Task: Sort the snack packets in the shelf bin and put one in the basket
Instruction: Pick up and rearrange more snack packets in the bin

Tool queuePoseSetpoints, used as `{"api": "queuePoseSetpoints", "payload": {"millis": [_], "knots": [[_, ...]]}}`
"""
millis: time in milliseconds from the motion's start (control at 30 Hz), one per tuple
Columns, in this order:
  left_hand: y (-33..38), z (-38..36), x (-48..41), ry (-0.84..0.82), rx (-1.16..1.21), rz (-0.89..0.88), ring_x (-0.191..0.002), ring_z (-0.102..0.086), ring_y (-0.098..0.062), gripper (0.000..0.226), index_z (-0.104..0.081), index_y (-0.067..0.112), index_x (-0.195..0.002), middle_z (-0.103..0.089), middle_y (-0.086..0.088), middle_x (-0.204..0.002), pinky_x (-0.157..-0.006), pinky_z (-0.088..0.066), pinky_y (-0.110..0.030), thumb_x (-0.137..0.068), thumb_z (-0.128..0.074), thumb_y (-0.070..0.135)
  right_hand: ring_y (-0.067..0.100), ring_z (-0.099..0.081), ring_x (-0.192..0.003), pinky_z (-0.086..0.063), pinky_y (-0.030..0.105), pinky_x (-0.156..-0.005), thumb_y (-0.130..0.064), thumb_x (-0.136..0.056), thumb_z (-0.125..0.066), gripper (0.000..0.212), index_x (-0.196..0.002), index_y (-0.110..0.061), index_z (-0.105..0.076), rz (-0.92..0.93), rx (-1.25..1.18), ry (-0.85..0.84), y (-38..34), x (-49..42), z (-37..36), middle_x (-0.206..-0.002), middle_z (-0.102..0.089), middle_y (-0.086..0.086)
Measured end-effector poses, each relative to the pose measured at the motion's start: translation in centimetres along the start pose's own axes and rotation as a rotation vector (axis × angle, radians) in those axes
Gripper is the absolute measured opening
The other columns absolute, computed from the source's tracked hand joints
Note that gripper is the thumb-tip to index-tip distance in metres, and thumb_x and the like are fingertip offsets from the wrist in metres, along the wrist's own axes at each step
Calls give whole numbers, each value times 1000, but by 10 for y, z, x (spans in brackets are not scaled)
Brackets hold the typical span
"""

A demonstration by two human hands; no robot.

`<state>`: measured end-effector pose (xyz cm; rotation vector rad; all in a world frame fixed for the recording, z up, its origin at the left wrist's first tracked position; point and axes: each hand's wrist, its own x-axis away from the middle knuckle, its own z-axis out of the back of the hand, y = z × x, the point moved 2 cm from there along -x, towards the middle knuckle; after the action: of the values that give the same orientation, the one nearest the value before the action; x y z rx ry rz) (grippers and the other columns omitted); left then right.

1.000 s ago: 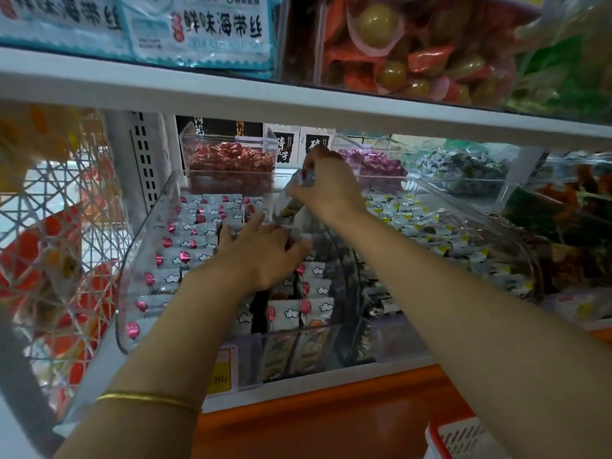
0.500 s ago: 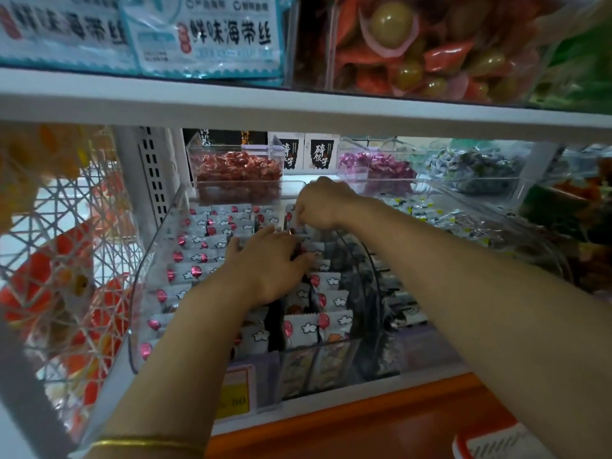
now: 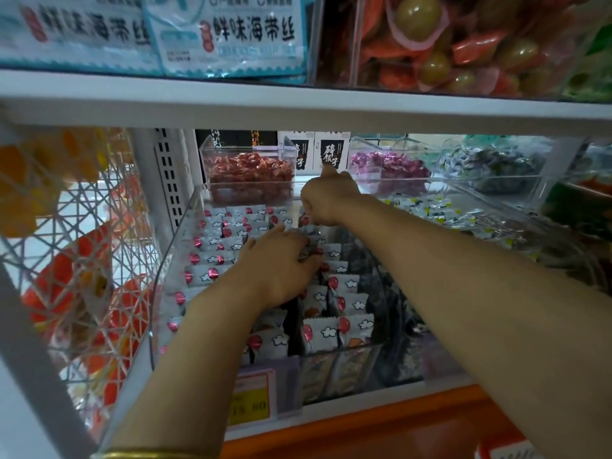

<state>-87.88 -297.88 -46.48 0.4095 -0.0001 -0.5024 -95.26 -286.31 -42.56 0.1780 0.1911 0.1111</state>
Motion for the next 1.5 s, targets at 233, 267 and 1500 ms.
{"api": "queuePoseSetpoints", "payload": {"millis": [233,267,1500], "knots": [[2,15,19,200,288,-4,-91,-47,-19,19,-58,14,-107,-49,5,-90,-59,-33,-12,-98,-43,21,28,-55,-98,-42,33,-76,-1,-91,-46,18,-105,-5,-56,-1,-177,283,7,22,12,-105,-59,14],[2,16,23,233,303,0,-93,-47,-18,21,-57,16,-112,-51,8,-95,-56,-32,-11,-98,-43,20,26,-55,-92,-40,31,-71,0,-91,-46,17,-105,-4,-55,-4,-208,338,8,29,14,-102,-59,14],[21,12,85,283,1537,129,-58,-63,-9,27,-57,10,-70,-62,-3,-65,-55,-52,-18,-92,-52,25,7,-57,-45,-48,18,-41,-17,-80,-64,9,-84,-10,-61,-415,-2246,127,16,207,-1,-54,-59,-1]]}}
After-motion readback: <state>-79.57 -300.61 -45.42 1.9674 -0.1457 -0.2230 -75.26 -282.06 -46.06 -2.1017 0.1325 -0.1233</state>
